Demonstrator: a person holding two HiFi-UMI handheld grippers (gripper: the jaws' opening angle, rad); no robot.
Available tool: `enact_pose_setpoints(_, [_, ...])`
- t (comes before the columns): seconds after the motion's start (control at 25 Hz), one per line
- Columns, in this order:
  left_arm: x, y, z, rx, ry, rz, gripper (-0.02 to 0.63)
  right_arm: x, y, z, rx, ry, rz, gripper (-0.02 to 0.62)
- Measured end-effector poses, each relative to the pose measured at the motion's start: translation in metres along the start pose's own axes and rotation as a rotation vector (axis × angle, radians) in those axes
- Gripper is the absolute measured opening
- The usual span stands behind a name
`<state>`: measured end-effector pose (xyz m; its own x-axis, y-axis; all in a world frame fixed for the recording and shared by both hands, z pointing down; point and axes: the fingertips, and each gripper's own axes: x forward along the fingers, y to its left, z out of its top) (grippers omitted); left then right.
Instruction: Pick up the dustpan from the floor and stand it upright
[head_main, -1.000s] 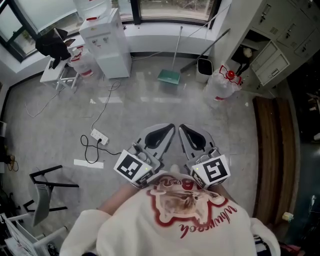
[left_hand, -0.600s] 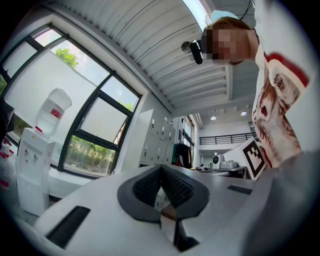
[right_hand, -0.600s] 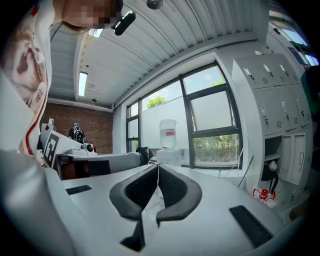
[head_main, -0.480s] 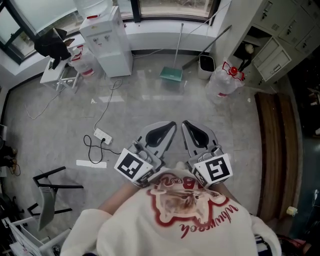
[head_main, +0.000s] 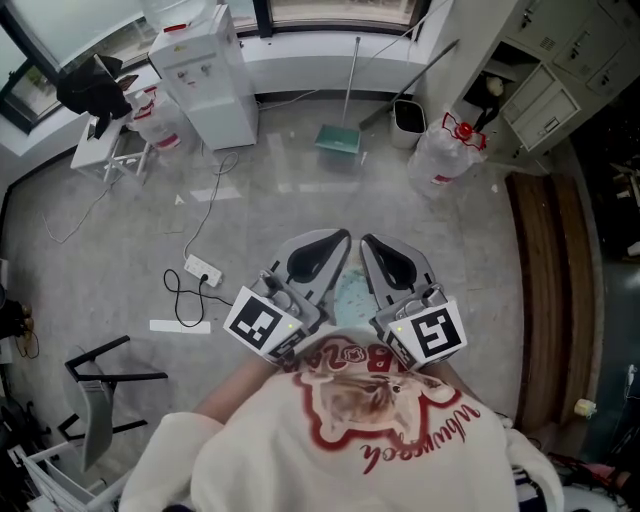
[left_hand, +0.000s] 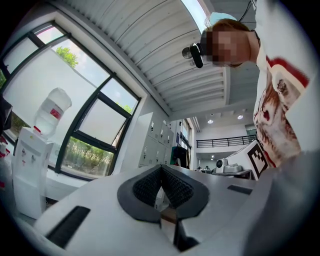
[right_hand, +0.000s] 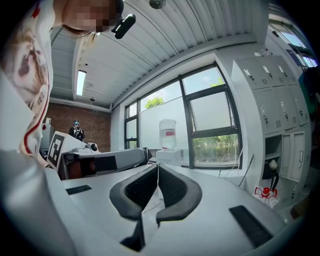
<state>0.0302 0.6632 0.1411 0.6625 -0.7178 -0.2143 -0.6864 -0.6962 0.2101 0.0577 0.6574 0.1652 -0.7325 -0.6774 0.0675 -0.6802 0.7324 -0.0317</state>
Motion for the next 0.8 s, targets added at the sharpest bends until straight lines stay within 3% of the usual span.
enact_pose_setpoints(0.44, [0.043,0.085,0.007,0.071,-0.020,0.056,0.020,0.081,-0.048,0.014,-0.011,-0.040,0.057,0.025])
enact_pose_setpoints(0.8, [0.161,0.176,0.010,0.047,-0.045,0.075,0.020,0.172,-0.167,0.017,-0.026,0.009,0.077,0.025])
